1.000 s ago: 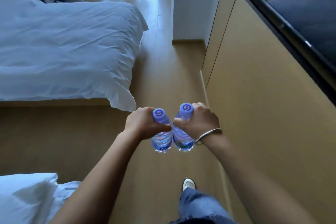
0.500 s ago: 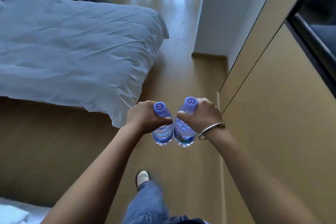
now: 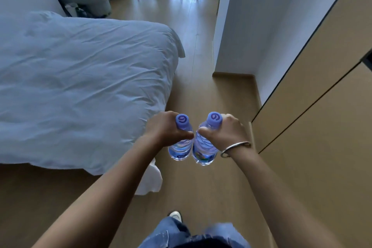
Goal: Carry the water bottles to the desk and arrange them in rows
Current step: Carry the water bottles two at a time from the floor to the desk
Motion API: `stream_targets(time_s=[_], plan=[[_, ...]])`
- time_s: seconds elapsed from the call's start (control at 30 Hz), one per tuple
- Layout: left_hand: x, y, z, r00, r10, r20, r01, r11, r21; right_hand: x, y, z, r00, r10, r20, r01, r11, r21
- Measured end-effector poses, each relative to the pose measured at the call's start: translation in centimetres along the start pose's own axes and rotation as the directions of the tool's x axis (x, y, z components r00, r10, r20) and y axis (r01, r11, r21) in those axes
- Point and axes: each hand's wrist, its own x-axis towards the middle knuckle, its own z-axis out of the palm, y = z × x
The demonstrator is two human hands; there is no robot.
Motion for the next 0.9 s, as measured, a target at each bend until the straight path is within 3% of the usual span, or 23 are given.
stream_targets(time_s=[0.47,0.9], plan=[[20.7,-2.1,-1.0,0.998,0.000,0.059,-0.001,1.000,0.017,20.7,-1.0,1.0,1.000,-0.017,0.027,0.016,1.000,0.012],[45.9,3.7,-2.7,1.000,-0.027,-0.009,0.026,0.997,-0.067,47.4,1.7,-4.3,0.987,-0.152,0.041,0.154,0.988,-0.029]])
